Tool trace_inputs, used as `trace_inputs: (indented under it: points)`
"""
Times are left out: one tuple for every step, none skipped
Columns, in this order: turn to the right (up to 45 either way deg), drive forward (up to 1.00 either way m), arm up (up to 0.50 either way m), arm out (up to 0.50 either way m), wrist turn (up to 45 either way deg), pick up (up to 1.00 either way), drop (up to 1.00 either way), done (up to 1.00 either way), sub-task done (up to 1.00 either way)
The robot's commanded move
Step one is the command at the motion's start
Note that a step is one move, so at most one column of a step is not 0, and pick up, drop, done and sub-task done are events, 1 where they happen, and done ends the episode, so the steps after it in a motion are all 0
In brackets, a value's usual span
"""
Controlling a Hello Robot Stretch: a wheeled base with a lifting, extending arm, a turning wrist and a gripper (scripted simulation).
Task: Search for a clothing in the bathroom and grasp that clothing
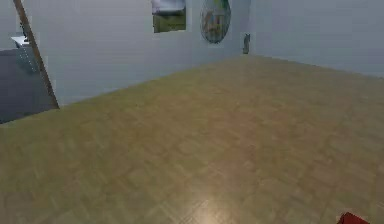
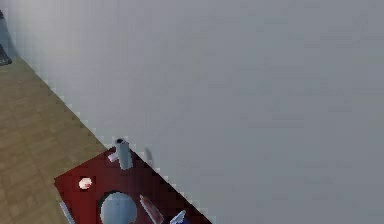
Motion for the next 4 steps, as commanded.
trace_inputs:
  points:
    - [-24.0, 0.00, 0.00, 0.00, 0.0, 0.00, 0.00, 0.00, 0.00]
    - [0.0, 0.00, 0.50, 0.00, 0.0, 0.00, 0.00, 0.00, 0.00]
    - [0.0, 0.00, 0.06, 0.00, 0.0, 0.00, 0.00, 0.00, 0.00]
    - [0.0, 0.00, 0.00, 0.26, 0.0, 0.00, 0.00, 0.00, 0.00]
